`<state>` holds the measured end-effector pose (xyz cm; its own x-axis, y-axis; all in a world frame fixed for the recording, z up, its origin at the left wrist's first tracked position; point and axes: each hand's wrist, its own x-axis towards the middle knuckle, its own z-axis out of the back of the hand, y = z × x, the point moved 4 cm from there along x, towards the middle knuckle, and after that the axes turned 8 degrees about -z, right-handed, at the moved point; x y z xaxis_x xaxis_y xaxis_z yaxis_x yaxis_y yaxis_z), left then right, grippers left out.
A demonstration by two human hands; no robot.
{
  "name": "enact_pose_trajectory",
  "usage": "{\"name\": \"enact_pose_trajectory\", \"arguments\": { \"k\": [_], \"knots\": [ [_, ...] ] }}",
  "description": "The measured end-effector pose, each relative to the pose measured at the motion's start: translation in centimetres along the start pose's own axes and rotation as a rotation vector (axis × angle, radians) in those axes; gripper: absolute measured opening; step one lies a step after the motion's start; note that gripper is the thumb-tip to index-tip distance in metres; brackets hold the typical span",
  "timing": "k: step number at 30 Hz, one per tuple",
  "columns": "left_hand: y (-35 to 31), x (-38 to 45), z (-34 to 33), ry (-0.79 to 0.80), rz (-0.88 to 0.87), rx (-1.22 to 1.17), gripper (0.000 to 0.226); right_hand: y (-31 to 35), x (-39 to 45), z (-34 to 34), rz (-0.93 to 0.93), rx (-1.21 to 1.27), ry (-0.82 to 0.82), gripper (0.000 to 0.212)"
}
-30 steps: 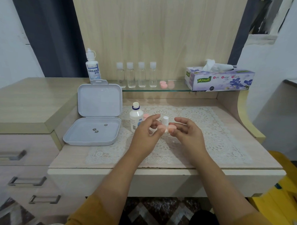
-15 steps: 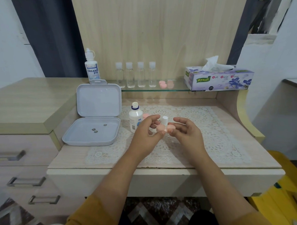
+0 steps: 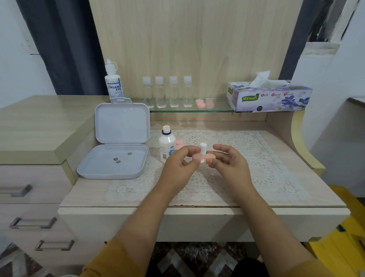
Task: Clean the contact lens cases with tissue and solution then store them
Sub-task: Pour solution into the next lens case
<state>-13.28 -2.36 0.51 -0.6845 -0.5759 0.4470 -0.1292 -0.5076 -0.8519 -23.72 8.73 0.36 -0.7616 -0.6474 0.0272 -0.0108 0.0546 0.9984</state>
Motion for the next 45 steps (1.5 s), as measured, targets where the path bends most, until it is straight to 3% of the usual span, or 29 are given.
{"name": "enact_pose_trajectory", "arguments": {
  "k": [10,21,25,45],
  "knots": [
    [-0.23,-0.08,0.02,-0.005,-0.020,-0.014,0.045,-0.05,0.09,0.04,-0.001,-0.004,-0.004,0.036],
    [-0.13,-0.08,0.01,0.000,0.019,-0.056,0.044,-0.07,0.04,0.07,-0.008,-0.003,-0.007,0.035],
    [-0.30,-0.11,-0.06,0.019,-0.002,-0.032,0.056,-0.14,0.04,0.04,-0.006,0.013,-0.001,0.035],
    [-0.37,-0.12,0.03,0.005,0.030,-0.055,0.045,-0.12,0.04,0.09,0.004,0.016,-0.004,0.034]
  ]
}}
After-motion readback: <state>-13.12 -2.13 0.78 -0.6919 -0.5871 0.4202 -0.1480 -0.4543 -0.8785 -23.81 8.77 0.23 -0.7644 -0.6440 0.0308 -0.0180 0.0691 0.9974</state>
